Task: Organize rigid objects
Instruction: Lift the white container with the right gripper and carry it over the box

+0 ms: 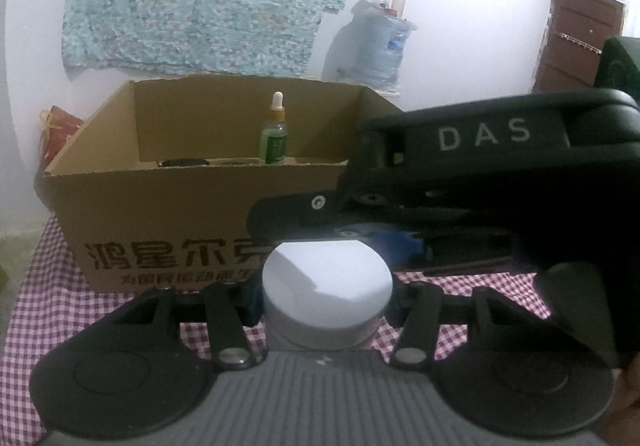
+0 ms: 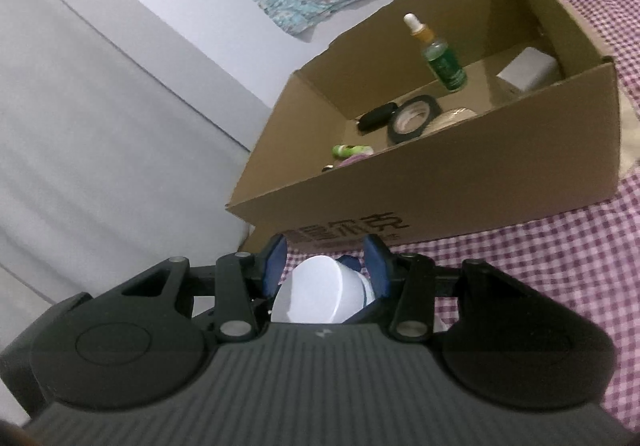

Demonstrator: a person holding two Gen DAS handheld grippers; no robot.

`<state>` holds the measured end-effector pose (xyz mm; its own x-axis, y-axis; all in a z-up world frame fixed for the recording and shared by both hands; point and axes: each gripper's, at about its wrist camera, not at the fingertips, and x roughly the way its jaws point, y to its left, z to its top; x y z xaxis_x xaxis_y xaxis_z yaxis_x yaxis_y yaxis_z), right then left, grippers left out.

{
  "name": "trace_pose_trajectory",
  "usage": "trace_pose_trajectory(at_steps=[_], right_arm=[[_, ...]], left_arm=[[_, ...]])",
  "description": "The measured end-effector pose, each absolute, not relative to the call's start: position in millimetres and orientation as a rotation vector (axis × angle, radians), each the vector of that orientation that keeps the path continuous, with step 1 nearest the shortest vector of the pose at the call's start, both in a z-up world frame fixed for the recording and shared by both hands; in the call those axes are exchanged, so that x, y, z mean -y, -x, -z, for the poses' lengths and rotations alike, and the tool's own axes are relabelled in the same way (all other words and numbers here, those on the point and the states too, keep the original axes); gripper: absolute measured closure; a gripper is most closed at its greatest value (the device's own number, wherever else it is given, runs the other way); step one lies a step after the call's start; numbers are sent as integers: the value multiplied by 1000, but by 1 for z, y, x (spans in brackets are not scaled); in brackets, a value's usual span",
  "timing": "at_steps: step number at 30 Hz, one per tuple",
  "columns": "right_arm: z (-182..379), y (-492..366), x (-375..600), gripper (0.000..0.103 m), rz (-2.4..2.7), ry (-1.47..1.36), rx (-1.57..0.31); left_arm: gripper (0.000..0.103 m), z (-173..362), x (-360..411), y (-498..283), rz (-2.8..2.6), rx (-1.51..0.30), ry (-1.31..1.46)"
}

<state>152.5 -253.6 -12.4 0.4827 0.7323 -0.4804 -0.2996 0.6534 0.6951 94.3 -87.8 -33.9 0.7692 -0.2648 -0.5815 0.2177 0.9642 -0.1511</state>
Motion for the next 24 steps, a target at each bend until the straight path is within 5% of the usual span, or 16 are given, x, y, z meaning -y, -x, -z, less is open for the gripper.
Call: trace_pose_trajectory(at_steps=[24], right_arm=[[7,-164,245,59,-692,-577,-864]], left_arm=[[49,29,75,-108,275,-673,79]])
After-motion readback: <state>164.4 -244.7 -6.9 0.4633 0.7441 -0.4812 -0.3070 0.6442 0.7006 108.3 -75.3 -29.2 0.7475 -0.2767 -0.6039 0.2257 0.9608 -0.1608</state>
